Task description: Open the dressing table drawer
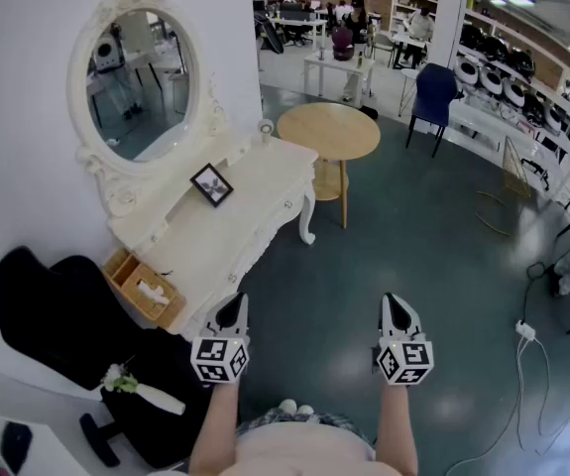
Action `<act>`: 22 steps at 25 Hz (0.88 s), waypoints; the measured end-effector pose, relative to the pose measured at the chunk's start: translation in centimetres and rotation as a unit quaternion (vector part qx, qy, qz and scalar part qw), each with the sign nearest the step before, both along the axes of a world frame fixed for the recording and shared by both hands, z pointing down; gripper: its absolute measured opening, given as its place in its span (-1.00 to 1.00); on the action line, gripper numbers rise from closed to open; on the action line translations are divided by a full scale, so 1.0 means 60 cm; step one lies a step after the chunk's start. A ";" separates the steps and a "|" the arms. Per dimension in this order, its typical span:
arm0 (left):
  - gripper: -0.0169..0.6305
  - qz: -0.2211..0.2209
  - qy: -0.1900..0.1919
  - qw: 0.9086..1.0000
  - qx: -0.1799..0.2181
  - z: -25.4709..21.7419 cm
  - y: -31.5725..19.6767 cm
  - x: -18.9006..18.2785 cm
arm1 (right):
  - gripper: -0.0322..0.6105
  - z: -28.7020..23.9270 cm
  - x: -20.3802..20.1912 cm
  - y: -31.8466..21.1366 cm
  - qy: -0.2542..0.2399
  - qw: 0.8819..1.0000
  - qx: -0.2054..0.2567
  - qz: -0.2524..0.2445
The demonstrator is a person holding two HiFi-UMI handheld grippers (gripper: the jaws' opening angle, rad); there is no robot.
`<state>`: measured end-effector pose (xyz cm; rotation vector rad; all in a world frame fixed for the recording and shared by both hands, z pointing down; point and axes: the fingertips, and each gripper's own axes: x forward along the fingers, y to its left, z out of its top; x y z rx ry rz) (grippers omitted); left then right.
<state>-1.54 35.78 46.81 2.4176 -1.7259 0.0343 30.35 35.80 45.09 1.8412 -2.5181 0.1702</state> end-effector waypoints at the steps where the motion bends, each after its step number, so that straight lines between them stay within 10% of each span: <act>1: -0.86 0.000 0.000 1.000 0.000 0.000 -0.001 0.000 | -0.86 0.000 -0.001 0.000 0.000 1.000 -0.001 0.001; 22: -0.86 -0.007 0.000 1.000 -0.001 -0.001 -0.010 -0.011 | -0.85 0.022 -0.027 -0.014 -0.018 0.999 -0.026 -0.027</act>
